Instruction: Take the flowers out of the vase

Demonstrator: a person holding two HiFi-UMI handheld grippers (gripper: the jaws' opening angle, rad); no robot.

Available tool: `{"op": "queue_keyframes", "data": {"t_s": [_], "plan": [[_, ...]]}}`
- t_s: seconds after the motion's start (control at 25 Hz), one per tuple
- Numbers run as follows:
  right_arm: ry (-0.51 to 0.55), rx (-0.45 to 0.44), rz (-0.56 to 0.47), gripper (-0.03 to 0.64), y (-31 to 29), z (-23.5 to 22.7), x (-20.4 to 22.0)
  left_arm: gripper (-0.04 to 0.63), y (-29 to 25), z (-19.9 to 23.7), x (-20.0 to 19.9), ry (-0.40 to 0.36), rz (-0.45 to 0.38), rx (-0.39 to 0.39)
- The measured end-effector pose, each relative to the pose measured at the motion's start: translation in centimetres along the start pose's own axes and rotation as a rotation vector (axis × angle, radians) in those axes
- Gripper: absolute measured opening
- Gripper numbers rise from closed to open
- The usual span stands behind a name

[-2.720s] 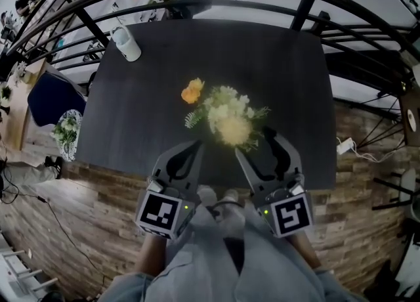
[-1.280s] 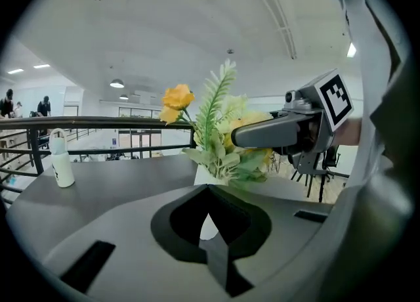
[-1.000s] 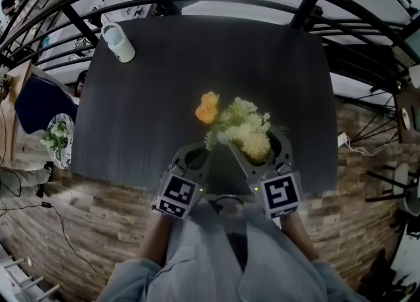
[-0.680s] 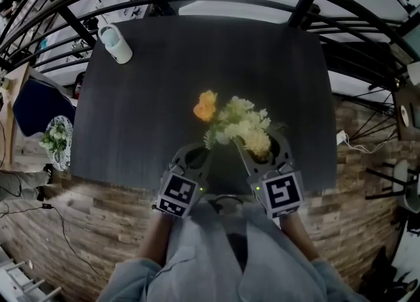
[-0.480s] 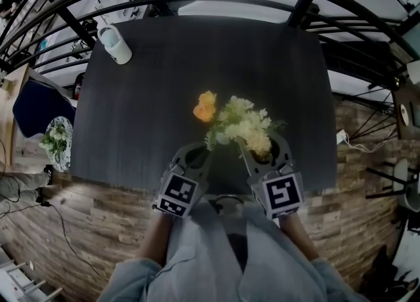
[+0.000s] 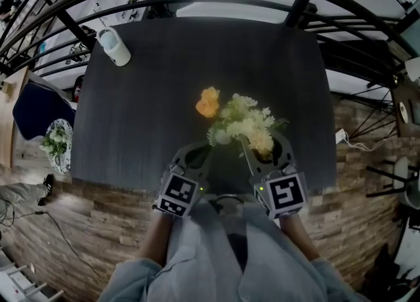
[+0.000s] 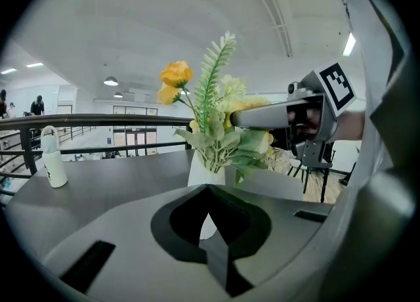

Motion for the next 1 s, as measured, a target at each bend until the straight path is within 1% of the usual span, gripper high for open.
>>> {"op": "queue_keyframes", "data": {"t_s": [0.56, 0.84, 1.0], "plan": [[-0.009, 0.006, -0.007, 0.124, 1.3, -0.5, -1.8, 0.000, -0.1, -0.5, -0.5, -0.011, -0.007, -0.005], [0.008, 0.014, -0.029, 0.123, 2.7, -2.0, -2.7, 0.000, -0.8, -1.5, -1.3, -0.008, -0.013, -0.006], [0.018, 0.018, -0.030, 0.123, 2.9, -1.7, -3.5, 0.000, -0.4, -1.2, -1.3, -0.010, -0.015, -0.005]]}}
Point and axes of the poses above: the fingertips, and each gripper's own axes: y backward along the fingers, z to its left, x out of its underside, the point moved 10 cm from there along y, backward along the fingers, and after that the axes turned 8 degrees about -y, right-handed, at the moved point
